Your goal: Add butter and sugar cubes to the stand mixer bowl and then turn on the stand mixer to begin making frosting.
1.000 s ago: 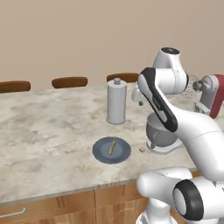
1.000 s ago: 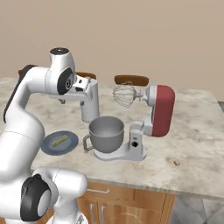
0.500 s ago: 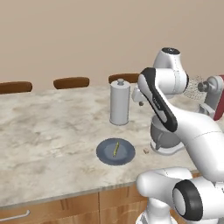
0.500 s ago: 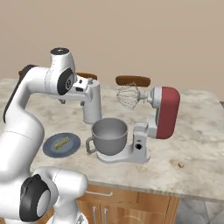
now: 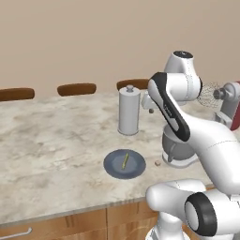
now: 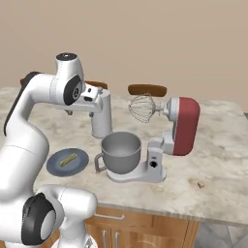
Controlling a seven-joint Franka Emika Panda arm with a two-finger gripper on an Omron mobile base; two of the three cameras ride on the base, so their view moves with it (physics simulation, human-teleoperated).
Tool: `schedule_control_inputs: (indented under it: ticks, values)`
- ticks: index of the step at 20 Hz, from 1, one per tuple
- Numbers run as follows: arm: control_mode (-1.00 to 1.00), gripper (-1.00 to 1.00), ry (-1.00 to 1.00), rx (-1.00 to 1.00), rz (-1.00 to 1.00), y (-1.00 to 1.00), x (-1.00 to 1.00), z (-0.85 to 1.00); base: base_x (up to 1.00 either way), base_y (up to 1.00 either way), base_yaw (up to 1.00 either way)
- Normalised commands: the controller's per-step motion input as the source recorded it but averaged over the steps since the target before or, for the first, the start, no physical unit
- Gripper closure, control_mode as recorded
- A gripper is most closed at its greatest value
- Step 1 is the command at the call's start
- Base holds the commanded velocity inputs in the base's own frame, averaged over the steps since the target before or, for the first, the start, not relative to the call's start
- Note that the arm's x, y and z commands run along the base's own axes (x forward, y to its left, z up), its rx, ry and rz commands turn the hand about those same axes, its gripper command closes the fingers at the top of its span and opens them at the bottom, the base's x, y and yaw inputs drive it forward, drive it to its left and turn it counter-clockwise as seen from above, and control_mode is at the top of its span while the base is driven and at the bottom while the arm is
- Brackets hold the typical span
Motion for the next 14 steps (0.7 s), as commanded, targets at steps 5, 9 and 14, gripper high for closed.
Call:
schedule_control_inputs:
  ticks: [5, 9, 14]
  values:
    - [1.00, -1.00, 0.00, 0.00, 0.00, 0.00, 0.00, 0.00, 0.64, 0.01, 0.04]
    - [1.00, -1.00, 0.00, 0.00, 0.00, 0.00, 0.00, 0.00, 0.79, 0.00, 0.05]
    - [-1.00, -1.00, 0.01, 0.00, 0.00, 0.00, 0.06, -0.04, 0.36, 0.00, 0.02]
